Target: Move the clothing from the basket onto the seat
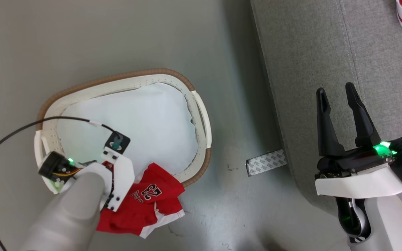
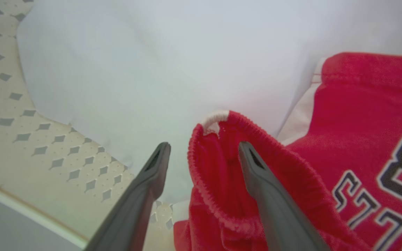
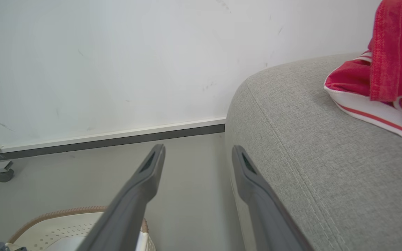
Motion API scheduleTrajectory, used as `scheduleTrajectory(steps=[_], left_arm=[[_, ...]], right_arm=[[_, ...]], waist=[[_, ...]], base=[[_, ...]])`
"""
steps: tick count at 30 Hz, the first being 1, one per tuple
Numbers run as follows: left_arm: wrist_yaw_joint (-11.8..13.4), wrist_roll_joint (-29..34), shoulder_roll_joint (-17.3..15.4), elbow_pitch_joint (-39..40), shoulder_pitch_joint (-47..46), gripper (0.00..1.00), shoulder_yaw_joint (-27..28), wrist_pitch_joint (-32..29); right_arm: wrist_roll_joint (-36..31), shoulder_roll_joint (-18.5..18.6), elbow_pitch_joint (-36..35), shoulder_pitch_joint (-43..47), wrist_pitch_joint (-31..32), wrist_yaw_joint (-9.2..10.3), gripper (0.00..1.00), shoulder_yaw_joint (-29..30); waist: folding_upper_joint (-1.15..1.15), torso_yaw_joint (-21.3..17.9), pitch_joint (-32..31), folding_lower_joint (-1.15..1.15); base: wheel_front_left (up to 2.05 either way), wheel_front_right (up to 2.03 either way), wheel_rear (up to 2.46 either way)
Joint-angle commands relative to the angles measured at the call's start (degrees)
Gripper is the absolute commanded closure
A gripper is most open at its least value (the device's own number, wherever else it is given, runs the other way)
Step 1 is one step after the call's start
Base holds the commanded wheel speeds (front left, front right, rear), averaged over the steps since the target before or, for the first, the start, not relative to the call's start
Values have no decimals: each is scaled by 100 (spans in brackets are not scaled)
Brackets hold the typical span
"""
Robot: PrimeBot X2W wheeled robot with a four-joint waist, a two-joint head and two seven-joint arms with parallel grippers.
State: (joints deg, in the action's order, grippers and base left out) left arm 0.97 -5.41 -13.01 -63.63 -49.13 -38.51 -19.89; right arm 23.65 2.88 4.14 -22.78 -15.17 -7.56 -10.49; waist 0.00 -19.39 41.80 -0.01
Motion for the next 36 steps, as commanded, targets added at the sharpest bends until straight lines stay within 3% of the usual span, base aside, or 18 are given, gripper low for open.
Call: scheduleTrajectory(steps=[1,15,16,19,20,27,36], left_arm=[[-75,-112,23,-42,-66,0,-14,-111],[-219,-171,66,-23,-167,2,-152,-478],[-211,-174,64,-12,-170,12,-157,-483],[-251,-217,77,9,-149,84,-181,-541],[-270,-242,94,11,-121,100,-187,-554],[-278,-448,229,212,-18,100,-122,-291],[-200,-1165,580,527,261,100,438,675]], right_arm=[[8,3,-20,-92,3,13,0,-6],[-34,3,-92,-174,3,13,0,-39],[-38,3,-98,-176,3,13,0,-45],[-48,3,-112,-190,3,13,0,-62],[-47,3,-114,-192,3,13,0,-68],[-118,3,-36,-146,3,13,0,15],[-303,4,148,192,3,13,0,268]], waist=[[0,9,13,1],[0,57,88,1],[0,62,93,1],[0,73,105,1],[0,78,104,1],[0,157,-59,1],[0,458,-884,1]], base=[[0,0,0],[0,0,0],[0,0,0],[0,0,0],[0,0,0],[0,0,0],[0,0,0]])
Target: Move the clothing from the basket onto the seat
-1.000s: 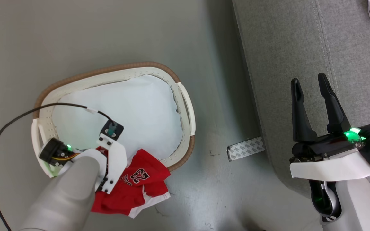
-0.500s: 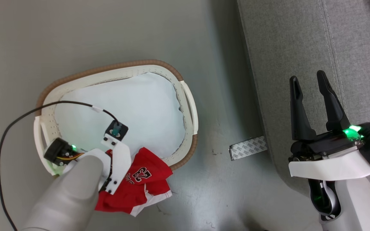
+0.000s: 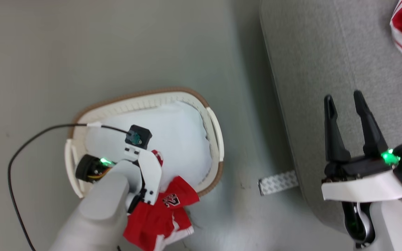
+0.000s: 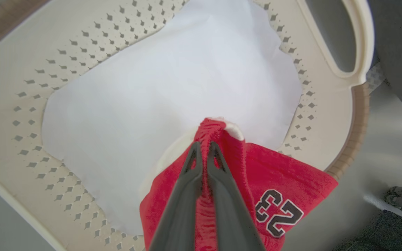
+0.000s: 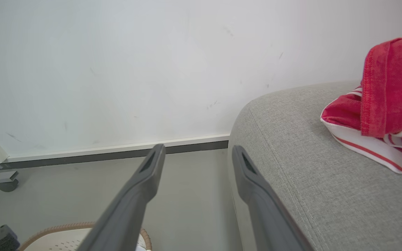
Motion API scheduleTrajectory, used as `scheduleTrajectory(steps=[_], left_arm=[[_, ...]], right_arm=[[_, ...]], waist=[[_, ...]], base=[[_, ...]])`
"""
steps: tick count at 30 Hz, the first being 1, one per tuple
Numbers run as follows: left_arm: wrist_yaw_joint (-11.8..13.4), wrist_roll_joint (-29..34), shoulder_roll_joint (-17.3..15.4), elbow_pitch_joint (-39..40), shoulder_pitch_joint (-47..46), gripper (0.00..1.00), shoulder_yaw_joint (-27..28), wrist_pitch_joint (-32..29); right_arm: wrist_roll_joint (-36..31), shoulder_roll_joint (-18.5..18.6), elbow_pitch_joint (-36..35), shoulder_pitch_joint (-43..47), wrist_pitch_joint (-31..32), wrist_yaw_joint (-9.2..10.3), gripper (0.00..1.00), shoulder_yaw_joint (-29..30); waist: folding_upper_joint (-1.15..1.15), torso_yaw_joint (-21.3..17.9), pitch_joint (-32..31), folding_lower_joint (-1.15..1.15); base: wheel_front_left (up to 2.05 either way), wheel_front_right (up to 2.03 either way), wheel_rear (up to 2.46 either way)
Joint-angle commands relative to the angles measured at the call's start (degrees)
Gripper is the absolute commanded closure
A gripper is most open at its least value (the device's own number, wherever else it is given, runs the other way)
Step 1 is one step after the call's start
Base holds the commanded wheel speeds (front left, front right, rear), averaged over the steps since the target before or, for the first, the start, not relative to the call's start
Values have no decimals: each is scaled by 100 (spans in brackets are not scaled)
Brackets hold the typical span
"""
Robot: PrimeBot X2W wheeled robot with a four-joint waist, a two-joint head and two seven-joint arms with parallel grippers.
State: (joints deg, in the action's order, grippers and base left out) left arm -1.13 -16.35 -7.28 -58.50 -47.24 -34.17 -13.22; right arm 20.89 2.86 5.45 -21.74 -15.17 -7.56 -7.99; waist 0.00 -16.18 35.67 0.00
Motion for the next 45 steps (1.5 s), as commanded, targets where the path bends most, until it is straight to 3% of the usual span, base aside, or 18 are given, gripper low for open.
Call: scheduleTrajectory(steps=[1,12,21,31,45], left_arm=[[11,-129,39,36,117,100,39,134],[-123,-543,290,124,628,100,177,973],[8,-1015,406,487,901,100,373,1305],[275,-1176,254,1456,719,100,552,1365],[711,-1221,-431,3480,558,100,924,886]], right_arm=[[-40,6,41,145,3,13,0,42],[-191,9,431,1093,3,13,0,177],[-280,10,703,1869,3,13,0,315],[-441,9,671,1947,3,13,0,325],[-636,9,653,1980,3,13,0,194]], waist=[[0,182,-405,0],[0,570,-2225,0],[0,820,-3430,0],[0,953,-3795,0],[0,1038,-3966,0]], base=[[0,0,0],[0,0,0],[0,0,0],[0,0,0],[0,0,0]])
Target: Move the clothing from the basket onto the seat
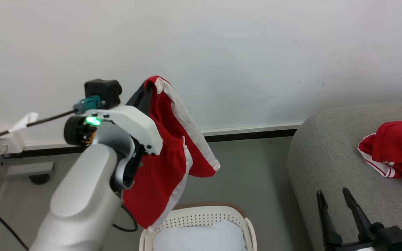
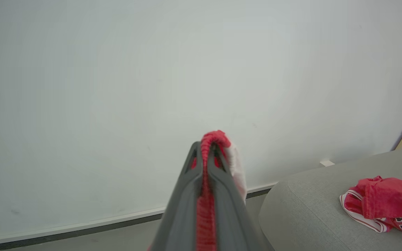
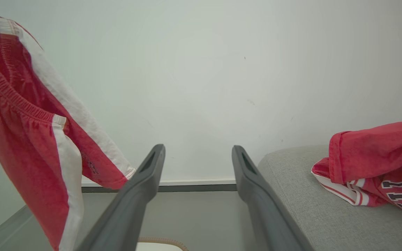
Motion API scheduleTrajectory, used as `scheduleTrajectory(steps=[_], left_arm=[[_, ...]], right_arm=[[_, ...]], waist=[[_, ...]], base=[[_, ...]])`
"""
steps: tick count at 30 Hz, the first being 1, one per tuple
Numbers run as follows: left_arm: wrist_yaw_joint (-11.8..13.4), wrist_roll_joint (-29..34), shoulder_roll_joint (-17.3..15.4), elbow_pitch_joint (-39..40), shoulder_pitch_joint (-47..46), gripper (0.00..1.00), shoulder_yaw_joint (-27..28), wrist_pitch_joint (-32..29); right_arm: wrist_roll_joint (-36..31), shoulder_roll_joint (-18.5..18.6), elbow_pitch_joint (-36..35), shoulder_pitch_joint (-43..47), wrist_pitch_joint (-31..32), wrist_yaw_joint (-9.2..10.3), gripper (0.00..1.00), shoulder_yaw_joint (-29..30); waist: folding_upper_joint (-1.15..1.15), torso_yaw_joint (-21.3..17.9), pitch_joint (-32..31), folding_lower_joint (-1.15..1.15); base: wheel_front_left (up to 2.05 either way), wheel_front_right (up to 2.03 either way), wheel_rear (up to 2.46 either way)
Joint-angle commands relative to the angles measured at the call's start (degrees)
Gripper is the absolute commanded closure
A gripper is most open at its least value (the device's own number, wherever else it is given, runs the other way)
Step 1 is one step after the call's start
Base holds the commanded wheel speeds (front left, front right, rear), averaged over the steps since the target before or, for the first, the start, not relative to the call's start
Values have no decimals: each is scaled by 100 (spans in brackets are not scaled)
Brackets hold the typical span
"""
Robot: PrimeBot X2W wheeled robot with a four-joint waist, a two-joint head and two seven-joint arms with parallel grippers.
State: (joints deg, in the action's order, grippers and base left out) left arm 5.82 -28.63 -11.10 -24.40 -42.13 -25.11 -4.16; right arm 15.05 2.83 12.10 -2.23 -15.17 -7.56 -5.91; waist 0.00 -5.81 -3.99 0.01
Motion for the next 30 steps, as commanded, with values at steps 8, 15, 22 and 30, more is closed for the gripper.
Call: scheduleTrajectory(steps=[8,15,22,30], left_arm=[[217,-47,-192,696,265,100,47,-263],[290,-56,-221,1001,388,100,-7,-340],[332,25,-150,1344,414,100,-173,-473],[378,98,16,1539,411,100,-418,-575]], right_arm=[[-258,11,-180,-167,3,13,0,-462],[-305,179,-291,-452,3,13,0,-1348],[-105,403,-158,-1310,3,13,0,-2574],[-88,194,610,-2516,4,13,0,-3308]], waist=[[0,79,-2,-1],[0,185,-23,-1],[0,353,-18,-1],[0,542,-10,-1]], base=[[0,0,0],[0,0,0],[0,0,0],[0,0,0]])
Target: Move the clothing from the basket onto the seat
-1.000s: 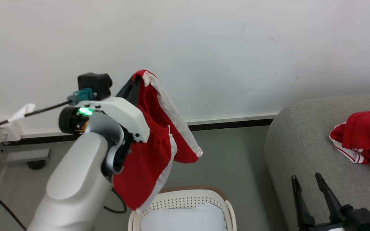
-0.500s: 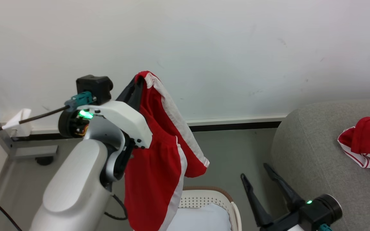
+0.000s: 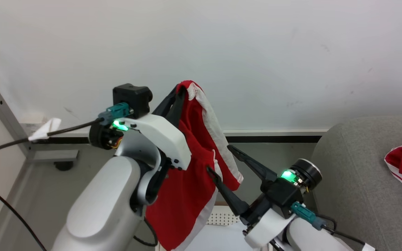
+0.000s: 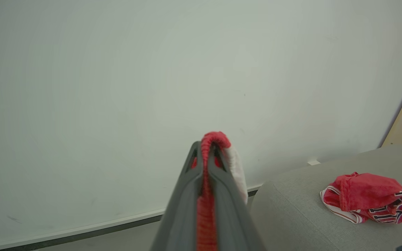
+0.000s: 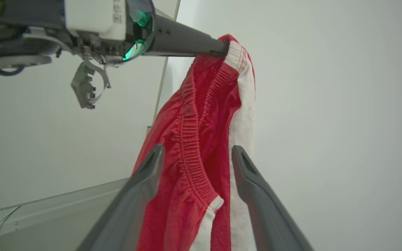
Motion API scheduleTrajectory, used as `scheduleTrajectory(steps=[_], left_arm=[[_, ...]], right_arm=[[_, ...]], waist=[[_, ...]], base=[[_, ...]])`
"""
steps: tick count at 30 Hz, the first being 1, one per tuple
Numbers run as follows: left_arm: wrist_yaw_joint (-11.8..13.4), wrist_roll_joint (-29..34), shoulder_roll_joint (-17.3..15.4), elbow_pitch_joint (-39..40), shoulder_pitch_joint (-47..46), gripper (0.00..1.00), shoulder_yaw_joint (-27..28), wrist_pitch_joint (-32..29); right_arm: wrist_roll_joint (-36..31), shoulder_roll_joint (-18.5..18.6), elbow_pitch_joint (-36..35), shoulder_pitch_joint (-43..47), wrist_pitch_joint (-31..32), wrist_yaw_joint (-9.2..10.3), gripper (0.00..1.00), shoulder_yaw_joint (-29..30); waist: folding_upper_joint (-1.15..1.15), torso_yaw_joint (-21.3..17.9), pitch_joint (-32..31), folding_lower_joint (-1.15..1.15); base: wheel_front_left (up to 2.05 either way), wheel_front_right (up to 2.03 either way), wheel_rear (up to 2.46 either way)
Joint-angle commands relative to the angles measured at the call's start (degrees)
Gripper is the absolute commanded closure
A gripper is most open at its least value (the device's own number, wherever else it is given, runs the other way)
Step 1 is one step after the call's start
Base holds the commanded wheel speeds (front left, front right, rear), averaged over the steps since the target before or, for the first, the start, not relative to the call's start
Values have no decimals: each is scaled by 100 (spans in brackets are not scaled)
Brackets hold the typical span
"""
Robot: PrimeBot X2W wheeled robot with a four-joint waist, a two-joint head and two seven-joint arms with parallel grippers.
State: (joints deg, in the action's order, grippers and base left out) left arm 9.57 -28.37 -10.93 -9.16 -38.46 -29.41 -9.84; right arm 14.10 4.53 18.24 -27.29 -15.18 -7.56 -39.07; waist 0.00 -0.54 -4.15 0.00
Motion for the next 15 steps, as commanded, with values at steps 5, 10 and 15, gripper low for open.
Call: scheduleTrajectory(steps=[5,10,15], left_arm=[[-19,64,159,31,-7,100,-141,-18],[-87,31,283,-6,-42,100,-298,-40],[-144,-14,423,-60,-55,100,-464,-32]], right_arm=[[49,-133,662,-530,5,13,0,-210],[546,-159,1065,-802,5,13,0,-576],[1025,-159,1551,-1135,5,13,0,-1176]], waist=[[0,127,42,0],[0,185,70,0],[0,233,63,0]], base=[[0,0,0],[0,0,0],[0,0,0]])
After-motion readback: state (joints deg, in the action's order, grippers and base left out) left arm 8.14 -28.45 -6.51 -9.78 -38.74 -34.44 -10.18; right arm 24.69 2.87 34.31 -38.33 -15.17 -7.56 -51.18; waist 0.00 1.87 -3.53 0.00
